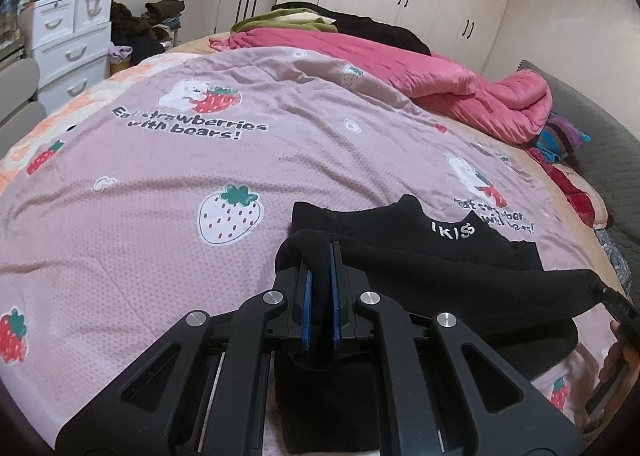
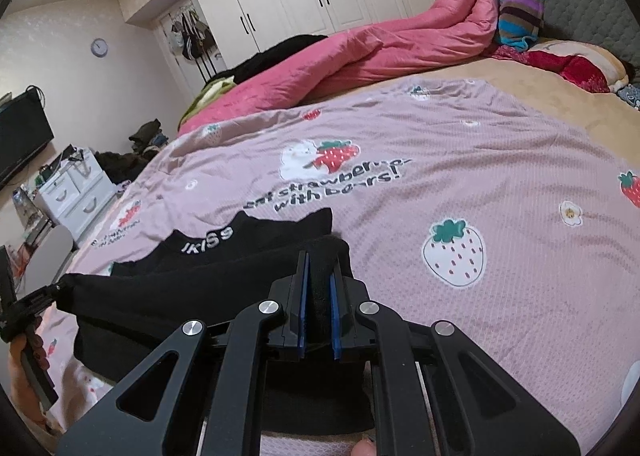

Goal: Fold small clothes

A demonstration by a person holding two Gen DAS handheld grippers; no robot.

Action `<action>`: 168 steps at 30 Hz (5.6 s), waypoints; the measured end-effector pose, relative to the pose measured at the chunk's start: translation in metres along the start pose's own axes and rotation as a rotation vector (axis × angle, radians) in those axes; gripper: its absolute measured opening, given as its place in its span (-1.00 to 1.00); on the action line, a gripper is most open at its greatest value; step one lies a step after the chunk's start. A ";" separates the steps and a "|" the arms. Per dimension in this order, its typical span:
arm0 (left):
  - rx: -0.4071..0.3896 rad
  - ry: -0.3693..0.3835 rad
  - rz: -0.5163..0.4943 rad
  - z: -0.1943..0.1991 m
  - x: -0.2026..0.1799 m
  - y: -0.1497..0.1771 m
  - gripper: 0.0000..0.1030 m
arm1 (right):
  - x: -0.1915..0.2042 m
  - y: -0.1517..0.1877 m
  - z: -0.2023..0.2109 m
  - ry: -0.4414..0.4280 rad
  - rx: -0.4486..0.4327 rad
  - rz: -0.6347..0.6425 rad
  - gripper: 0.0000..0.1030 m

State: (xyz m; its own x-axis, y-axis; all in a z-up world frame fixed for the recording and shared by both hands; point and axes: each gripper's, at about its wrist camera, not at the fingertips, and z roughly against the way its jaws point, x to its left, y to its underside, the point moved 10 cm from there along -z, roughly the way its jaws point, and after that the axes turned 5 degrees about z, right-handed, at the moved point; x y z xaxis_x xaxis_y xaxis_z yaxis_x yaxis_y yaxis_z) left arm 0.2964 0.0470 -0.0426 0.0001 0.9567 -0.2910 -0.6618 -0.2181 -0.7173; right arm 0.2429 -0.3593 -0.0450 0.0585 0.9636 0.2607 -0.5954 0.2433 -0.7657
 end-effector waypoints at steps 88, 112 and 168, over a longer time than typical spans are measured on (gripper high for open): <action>0.156 -0.021 -0.242 -0.061 -0.045 0.047 -0.78 | 0.064 0.045 -0.077 0.024 0.218 0.309 -0.41; 0.044 -0.067 -0.119 -0.051 -0.003 -0.019 -0.72 | 0.007 -0.019 -0.069 0.117 0.092 0.209 -0.40; 0.080 -0.127 -0.093 -0.072 0.017 -0.003 -0.96 | -0.009 -0.006 -0.101 0.106 0.141 0.140 -0.86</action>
State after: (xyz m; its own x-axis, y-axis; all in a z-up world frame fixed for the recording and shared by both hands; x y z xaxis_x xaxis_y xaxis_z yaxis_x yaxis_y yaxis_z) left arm 0.3529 0.0495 -0.0910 -0.0276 0.9898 -0.1400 -0.7208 -0.1168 -0.6832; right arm 0.3268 -0.3584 -0.1018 0.0467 0.9950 0.0884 -0.7097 0.0954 -0.6980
